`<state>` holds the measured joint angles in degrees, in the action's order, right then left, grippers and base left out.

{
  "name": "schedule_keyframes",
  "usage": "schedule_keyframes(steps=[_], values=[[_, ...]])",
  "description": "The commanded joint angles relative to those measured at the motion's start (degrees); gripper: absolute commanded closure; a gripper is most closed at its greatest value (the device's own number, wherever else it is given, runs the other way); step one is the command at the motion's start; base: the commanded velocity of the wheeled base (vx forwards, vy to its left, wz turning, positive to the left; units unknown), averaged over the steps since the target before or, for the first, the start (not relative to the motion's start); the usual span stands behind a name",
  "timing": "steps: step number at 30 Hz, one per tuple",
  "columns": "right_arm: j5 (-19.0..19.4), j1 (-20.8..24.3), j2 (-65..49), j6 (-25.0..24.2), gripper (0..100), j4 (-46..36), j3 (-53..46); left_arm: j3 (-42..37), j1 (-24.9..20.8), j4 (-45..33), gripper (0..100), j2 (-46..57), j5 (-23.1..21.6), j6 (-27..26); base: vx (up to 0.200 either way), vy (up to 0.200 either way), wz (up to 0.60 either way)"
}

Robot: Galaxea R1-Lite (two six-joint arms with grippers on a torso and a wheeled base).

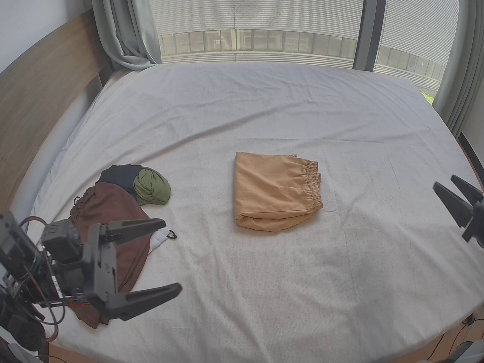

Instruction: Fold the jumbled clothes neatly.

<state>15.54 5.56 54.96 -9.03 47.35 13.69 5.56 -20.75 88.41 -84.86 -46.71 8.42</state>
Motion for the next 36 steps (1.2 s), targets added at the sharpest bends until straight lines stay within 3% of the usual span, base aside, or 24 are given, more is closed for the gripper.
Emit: schedule_keyframes(steps=[1, 4, 6, 10, 11, 15, 20, 26, 27, 29, 32, 36], values=[[0.5, -3.1, -19.4, -0.2, 0, -0.5, -8.9, -5.6, -0.8, -1.4, 0, 14.1, 2.2, 4.6, 0.000, 0.000, 0.00], [0.5, -3.1, -24.8, -0.3, 0, -3.0, -10.2, -5.6, -0.7, -5.8, 0, 18.6, 2.3, 5.2, 0.000, 0.000, 0.00], [0.5, -4.2, -32.5, -0.3, 0, -10.4, -8.2, -5.6, -0.5, -12.6, 0, 24.5, 2.5, 6.0, 0.000, 0.000, 0.00], [0.6, -5.0, -36.9, -0.2, 0, -15.5, -7.4, -5.6, 0.2, -16.9, 0, 28.8, 3.5, 6.2, 0.000, 0.000, 0.00], [0.7, -4.9, -42.3, -0.2, 0, -21.2, -7.2, -5.6, 1.9, -22.2, 0, 34.8, 6.5, 7.9, 0.000, 0.000, 0.00], [1.0, -3.6, -50.4, -0.7, 0, -30.3, -7.4, -5.6, 4.4, -33.7, 0, 46.5, 7.6, 10.9, 0.000, 0.000, 0.00], [1.6, -5.1, -53.3, -0.5, 0, -32.1, -9.9, -5.6, 9.4, -48.8, 0, 60.1, 7.3, 11.0, 0.000, 0.000, 0.00], [1.6, -5.5, -54.9, 1.4, 0, -33.0, -13.6, -5.6, 10.8, -54.9, 0, 67.7, 7.4, 11.4, 0.000, 0.000, 0.00], [-1.5, -5.6, -55.0, 4.6, 0, -35.5, -13.7, -5.6, 13.5, -59.6, 0, 72.9, 7.2, 11.4, 0.000, 0.000, 0.00], [-9.5, -5.5, -54.9, 6.1, 0, -37.2, -13.7, -5.6, 16.4, -63.6, 0, 77.4, 7.0, 11.3, 0.000, 0.000, 0.00], [-17.8, -5.6, -54.8, 7.8, 0, -44.3, -13.7, -5.6, 18.3, -66.4, 0, 80.6, 7.9, 10.2, 0.000, 0.000, 0.00], [-18.1, -5.6, -54.8, 9.1, 0, -43.0, -13.7, -5.6, 21.2, -69.6, 0, 84.9, 7.8, 10.4, 0.000, 0.000, 0.00]])
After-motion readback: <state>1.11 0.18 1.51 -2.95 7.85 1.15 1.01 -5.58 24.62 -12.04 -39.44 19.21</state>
